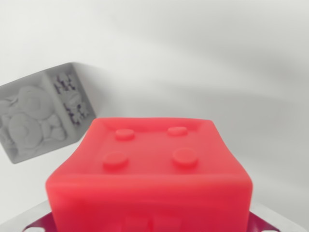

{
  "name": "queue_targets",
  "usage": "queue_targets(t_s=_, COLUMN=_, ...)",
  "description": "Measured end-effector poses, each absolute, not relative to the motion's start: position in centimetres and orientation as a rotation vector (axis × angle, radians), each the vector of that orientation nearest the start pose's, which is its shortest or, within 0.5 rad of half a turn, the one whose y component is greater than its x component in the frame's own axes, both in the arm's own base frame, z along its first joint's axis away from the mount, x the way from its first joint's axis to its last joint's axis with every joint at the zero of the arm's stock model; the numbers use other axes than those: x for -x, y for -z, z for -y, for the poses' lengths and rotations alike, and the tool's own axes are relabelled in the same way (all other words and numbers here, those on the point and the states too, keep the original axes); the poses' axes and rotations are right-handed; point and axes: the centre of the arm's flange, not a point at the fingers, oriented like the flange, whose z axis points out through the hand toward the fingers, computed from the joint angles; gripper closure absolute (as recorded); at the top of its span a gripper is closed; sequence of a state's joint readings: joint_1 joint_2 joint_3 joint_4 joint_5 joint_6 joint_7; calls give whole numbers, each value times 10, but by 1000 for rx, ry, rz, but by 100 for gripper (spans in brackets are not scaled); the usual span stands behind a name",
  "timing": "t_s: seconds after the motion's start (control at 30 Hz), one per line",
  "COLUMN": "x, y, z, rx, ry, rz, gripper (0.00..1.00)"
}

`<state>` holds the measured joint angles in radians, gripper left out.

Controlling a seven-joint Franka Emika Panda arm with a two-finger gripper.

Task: Destack cube

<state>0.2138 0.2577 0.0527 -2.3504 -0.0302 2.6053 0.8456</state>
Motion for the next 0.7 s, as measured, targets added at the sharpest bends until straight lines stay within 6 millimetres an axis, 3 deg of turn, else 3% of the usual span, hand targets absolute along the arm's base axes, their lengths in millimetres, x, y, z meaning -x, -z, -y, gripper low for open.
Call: queue_targets(t_s=0.7, x=-503, y=-209, z=-97, rx=2941, ry=-2, rz=-1115, gripper=100)
